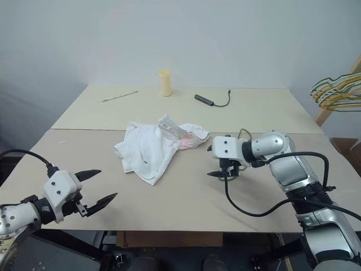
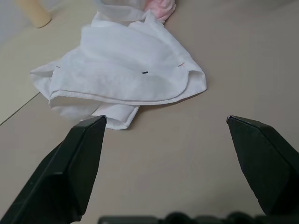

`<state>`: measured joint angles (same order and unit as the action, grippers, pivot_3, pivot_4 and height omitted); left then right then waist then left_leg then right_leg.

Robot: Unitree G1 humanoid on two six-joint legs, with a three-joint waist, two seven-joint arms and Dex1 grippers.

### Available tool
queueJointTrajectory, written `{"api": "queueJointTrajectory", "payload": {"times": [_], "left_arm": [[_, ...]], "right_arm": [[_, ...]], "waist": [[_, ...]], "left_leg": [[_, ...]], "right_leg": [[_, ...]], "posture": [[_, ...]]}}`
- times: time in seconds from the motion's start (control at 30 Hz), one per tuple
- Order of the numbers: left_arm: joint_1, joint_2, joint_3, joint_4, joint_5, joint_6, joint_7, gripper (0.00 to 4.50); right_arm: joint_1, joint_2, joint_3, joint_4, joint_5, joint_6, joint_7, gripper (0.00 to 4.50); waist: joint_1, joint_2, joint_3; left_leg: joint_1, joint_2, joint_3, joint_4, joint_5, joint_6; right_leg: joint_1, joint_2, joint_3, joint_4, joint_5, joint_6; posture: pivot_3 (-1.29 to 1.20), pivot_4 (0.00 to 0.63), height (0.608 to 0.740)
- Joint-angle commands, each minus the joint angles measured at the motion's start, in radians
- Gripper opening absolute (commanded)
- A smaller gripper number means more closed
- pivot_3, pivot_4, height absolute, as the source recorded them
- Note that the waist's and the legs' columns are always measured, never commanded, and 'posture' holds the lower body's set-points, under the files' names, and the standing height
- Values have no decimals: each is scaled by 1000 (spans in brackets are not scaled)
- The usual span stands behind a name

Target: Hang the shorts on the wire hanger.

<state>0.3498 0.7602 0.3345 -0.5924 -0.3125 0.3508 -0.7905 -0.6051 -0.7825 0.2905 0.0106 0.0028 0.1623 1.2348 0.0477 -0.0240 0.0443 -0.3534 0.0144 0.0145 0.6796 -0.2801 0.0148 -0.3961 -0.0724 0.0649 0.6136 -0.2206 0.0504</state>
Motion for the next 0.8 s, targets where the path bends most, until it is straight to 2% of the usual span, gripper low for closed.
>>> {"api": "queueJointTrajectory", "payload": {"times": [0.03,0.17,0.8], "left_arm": [[-22,5,13,-6,-16,-14,-9,4500],[-39,-15,13,-16,-17,-6,16,4500],[-82,5,-10,38,-15,4,-18,4500]], "right_arm": [[-7,-9,-22,-29,2,-14,-3,4473],[-5,-8,-23,-31,1,-13,-6,4473],[44,-25,-43,-91,9,28,-34,4473]], "waist": [[0,0,0],[0,0,0],[-9,0,0]], "left_leg": [[0,0,0,0,0,0],[0,0,0,0,0,0],[0,0,0,0,0,0]], "right_leg": [[0,0,0,0,0,0],[0,0,0,0,0,0],[0,0,0,0,0,0]], "posture": [[147,0,740],[147,0,740],[94,0,740]]}}
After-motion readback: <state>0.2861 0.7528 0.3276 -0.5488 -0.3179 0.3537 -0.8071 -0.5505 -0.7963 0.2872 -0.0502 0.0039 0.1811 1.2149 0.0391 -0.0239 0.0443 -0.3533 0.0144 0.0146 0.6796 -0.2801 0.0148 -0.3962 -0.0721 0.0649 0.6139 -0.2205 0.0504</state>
